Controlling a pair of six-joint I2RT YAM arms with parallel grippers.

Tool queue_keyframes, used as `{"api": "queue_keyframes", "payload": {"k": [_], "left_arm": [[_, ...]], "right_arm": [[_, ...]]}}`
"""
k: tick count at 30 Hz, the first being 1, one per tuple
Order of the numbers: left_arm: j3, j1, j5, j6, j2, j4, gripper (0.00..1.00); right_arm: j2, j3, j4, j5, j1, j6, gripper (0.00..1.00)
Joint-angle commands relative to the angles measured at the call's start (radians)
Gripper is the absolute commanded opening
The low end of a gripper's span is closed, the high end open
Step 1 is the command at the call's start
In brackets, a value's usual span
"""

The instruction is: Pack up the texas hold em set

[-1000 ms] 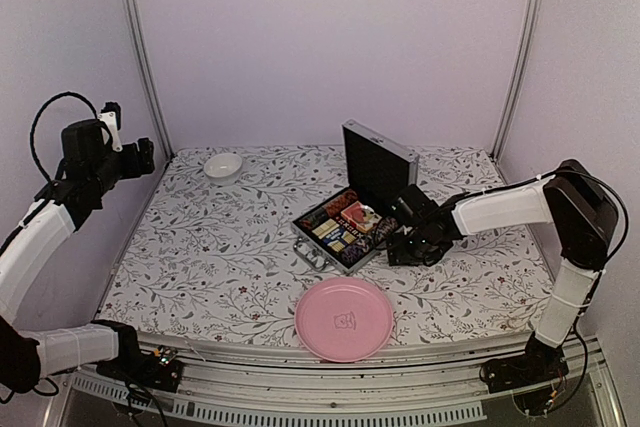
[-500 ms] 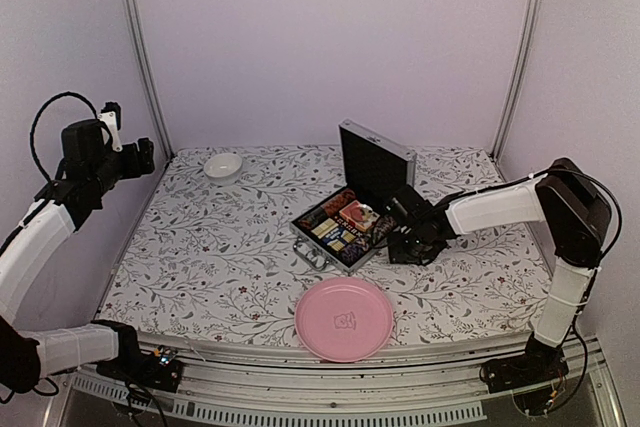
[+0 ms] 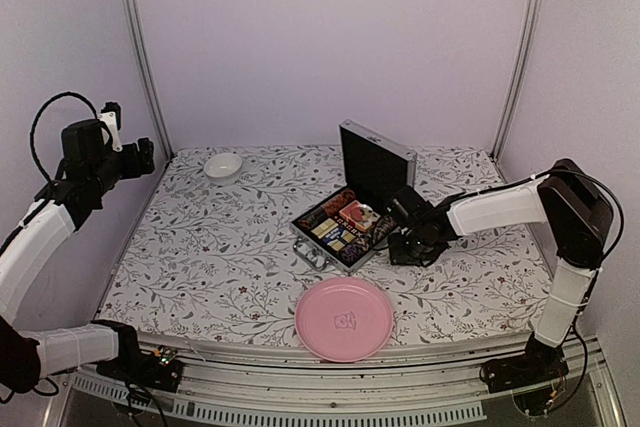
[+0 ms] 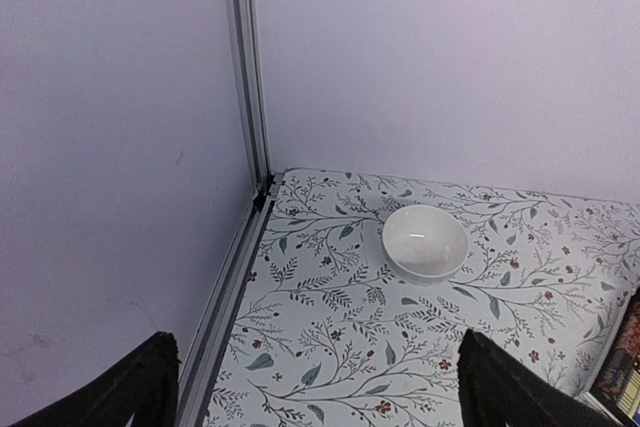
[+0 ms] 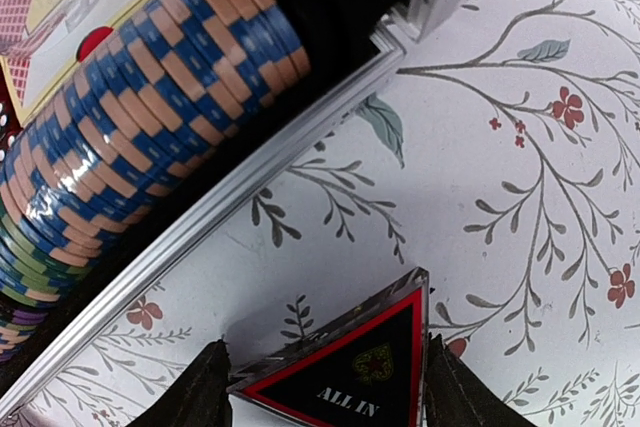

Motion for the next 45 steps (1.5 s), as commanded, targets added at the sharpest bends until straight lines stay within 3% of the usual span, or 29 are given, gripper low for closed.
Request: {"api": "queue_keyframes", "payload": {"k": [1, 9, 17, 31, 45], "left_arm": [[0.001, 0.009, 0.005, 0.007, -0.002, 0.011, 0.97], [0.001, 0.008, 0.006, 0.005, -0.004, 0.01, 0.97], [0.001, 0.008, 0.01, 0.004, -0.006, 0.012, 0.97], [-0.001, 0.008, 0.014, 0.002, -0.01, 0.014, 0.97], [0.001, 0.009, 0.025, -0.001, -0.007, 0.013, 0.97]], "right_arm": [[-0.054, -0.034, -0.043, 0.0, 0.01, 0.002, 0.51], [-0.18, -0.1, -0.04, -0.039, 0.034, -0.013, 0.5], [-0.267, -0.002, 0.021, -0.138, 0.14, -0.182, 0.5], [0.196, 0.517, 0.011, -0.116, 0.145, -0.151, 0.48], [0.317, 0.559, 0.0, -0.147, 0.147, 0.108, 0.47]]}}
